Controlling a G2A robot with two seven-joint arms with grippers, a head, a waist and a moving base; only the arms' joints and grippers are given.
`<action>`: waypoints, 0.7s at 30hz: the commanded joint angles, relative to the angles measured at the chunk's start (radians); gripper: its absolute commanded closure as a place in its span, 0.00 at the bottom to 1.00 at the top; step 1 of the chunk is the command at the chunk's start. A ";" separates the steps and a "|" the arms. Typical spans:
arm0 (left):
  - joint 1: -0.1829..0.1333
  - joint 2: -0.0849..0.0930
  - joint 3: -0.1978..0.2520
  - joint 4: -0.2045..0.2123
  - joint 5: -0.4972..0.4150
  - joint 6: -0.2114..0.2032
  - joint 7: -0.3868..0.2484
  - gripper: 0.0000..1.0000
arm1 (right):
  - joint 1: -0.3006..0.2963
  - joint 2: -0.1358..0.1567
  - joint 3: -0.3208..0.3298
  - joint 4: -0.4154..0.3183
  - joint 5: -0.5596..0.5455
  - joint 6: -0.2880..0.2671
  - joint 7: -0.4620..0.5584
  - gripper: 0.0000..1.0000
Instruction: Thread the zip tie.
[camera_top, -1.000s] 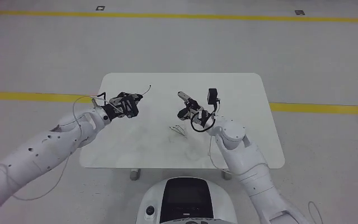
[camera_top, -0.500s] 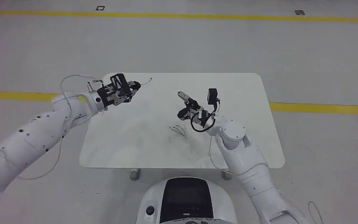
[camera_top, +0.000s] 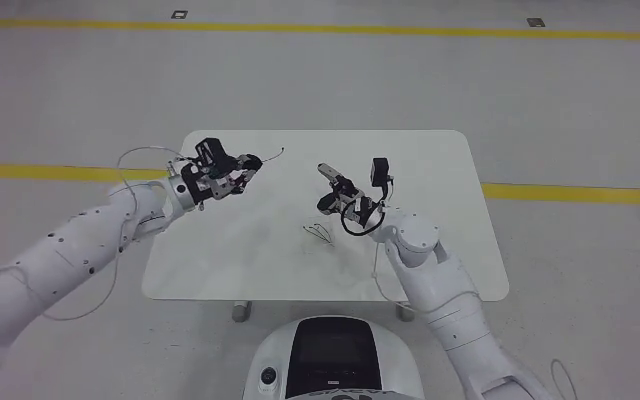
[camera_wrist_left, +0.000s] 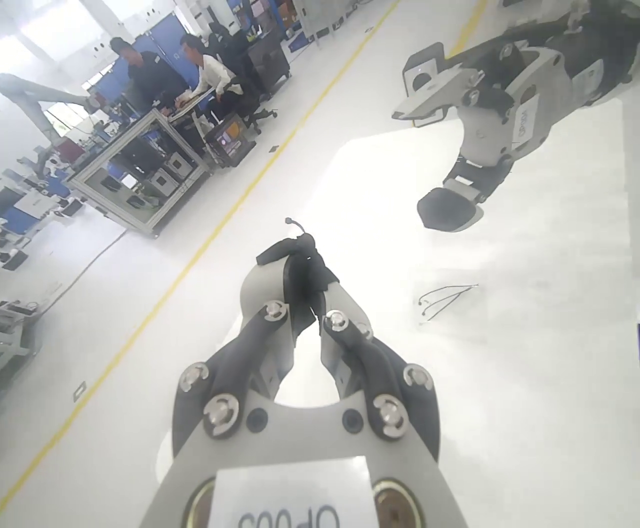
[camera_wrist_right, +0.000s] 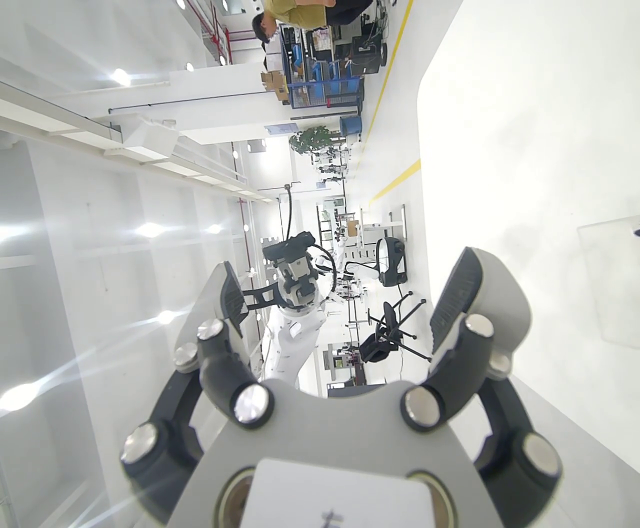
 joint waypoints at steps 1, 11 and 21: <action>0.009 0.001 0.000 -0.008 -0.001 0.000 -0.006 1.00 | 0.000 0.000 0.000 0.000 0.000 0.000 0.000 0.00; 0.017 -0.004 -0.015 -0.018 -0.030 0.020 -0.015 1.00 | 0.000 0.000 0.000 0.000 0.000 0.000 0.000 0.00; -0.034 -0.056 -0.089 -0.004 -0.099 0.000 -0.198 1.00 | 0.000 0.000 0.000 0.000 0.000 0.000 0.000 0.00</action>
